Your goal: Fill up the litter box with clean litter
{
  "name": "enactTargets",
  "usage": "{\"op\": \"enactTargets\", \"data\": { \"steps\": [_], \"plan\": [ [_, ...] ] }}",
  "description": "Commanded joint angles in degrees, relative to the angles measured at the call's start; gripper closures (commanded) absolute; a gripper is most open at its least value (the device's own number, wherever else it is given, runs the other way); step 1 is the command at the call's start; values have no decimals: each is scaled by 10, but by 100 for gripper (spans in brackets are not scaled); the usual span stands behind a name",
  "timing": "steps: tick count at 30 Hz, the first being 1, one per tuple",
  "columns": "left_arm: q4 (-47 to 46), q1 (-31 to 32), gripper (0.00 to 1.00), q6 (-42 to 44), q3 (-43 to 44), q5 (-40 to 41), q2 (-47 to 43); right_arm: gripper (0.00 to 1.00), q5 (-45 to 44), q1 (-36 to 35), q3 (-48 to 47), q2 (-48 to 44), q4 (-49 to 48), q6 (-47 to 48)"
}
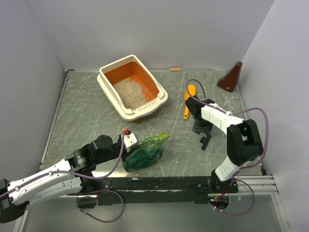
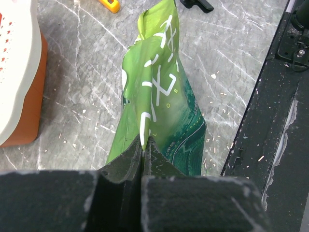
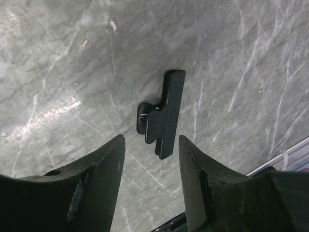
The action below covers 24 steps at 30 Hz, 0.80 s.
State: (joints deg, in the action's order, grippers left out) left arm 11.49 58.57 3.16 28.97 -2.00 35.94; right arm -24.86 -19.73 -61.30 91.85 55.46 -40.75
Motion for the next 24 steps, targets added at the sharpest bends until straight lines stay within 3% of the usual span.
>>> {"op": "enactTargets", "data": {
  "steps": [1,16,24],
  "plan": [
    [-20,-4,99,-10,22,18,-10,45,-18,1,10,18,11,-18],
    [-20,-4,99,-10,22,18,-2,48,-20,0,18,71,-2,-16],
    [-20,-4,99,-11,21,18,1,55,-29,0,7,80,4,-15]
  ]
}}
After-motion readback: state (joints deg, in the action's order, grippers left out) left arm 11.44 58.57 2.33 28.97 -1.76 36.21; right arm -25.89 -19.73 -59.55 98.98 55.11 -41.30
